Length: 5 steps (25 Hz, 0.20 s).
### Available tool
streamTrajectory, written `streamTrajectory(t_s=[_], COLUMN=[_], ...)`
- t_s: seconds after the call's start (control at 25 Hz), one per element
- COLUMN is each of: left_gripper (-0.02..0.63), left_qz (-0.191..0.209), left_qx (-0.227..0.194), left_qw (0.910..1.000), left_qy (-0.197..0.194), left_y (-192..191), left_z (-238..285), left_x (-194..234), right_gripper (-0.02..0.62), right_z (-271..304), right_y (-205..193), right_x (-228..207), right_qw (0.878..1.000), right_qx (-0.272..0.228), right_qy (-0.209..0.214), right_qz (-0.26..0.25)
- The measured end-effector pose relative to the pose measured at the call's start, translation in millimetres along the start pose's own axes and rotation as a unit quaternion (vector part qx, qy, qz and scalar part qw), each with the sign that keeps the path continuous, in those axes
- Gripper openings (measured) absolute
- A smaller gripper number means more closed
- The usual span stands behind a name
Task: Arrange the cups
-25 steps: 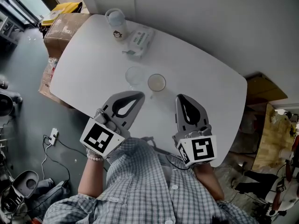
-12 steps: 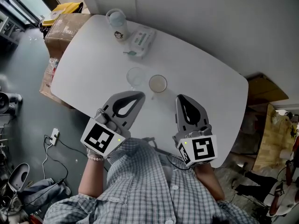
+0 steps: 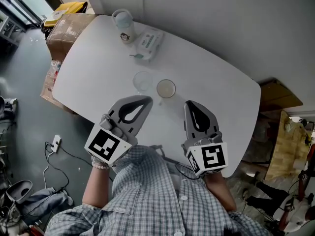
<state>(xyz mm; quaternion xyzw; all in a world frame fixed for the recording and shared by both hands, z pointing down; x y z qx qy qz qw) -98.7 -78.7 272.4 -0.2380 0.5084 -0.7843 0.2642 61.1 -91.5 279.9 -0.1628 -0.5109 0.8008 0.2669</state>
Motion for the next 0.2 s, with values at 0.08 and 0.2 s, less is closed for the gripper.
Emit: streamTrajectory(t_s=[0.08, 0.2], left_gripper=[0.012, 0.012], left_qz=[0.0, -0.002], left_qx=[0.001, 0.003], left_qw=[1.0, 1.0], left_qy=[0.002, 0.005], left_y=[-0.5, -1.1], left_z=[-0.3, -1.7], left_x=[1.2, 3.4], right_gripper=[0.026, 0.026], right_z=[0.7, 1.4], right_y=[-0.6, -0.7], right_x=[0.3, 1.0], right_qw=[1.0, 1.0], right_qx=[0.002, 0.008], right_qy=[0.001, 0.002], right_qz=[0.0, 0.002])
Point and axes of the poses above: the fingertips, and each gripper's own axes: z forward along the fingers, x to its left, y out of its top, the point moved 5 cm from there along -z, backward along the fingers, and after that the axes turned 11 degrees about x, right-handed, at the moved point
